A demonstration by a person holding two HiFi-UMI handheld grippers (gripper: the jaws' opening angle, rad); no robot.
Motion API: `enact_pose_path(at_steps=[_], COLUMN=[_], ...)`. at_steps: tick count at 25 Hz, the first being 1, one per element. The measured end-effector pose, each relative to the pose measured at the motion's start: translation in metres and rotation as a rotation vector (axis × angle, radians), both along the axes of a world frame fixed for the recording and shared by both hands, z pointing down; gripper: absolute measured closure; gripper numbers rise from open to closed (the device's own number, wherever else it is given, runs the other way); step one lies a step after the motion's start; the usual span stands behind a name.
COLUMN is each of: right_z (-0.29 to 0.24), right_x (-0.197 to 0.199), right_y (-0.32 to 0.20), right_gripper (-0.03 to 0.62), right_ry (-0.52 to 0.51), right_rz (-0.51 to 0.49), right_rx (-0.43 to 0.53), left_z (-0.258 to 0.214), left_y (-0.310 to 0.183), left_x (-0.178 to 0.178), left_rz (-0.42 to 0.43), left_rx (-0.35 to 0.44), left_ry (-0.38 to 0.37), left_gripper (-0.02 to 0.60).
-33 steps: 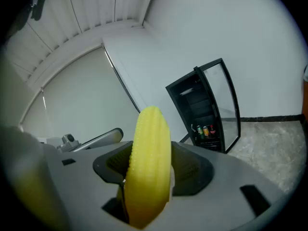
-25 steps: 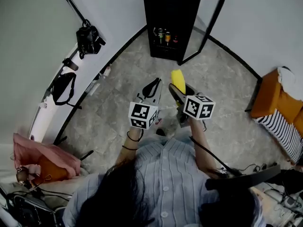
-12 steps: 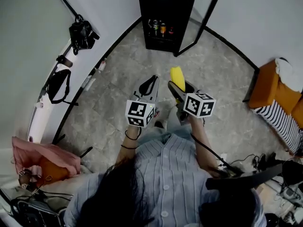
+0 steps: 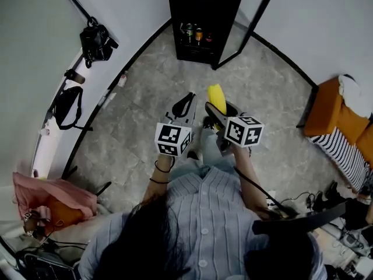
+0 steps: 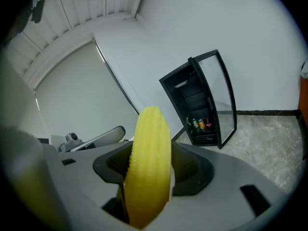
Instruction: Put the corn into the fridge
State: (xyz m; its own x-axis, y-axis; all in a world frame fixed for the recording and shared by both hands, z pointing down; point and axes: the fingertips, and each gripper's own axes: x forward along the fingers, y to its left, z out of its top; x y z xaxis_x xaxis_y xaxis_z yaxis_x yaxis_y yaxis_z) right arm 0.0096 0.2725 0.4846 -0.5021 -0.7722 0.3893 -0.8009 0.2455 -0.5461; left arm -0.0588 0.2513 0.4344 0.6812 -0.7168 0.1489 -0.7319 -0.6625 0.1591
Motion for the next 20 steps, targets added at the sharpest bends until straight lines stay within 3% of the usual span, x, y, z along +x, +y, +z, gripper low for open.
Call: enact_pose_path(at_steps=[11, 20], right_z=[0.012, 0.017], right_x=[0.024, 0.044], right_y=[-0.1, -0.17], right_gripper=[0.349, 0.349], right_ry=[0.001, -0.013], right_rz=[-0.036, -0.073], right_rx=[-0.063, -0.098], left_z=[0.004, 0.014], left_y=[-0.106, -0.168], left_x=[0.014, 0.039], left_rz=[-0.057, -0.07], left_rx=[-0.058, -0.105], left_ry=[0.034, 0.0], left_gripper=[0.563, 0.562])
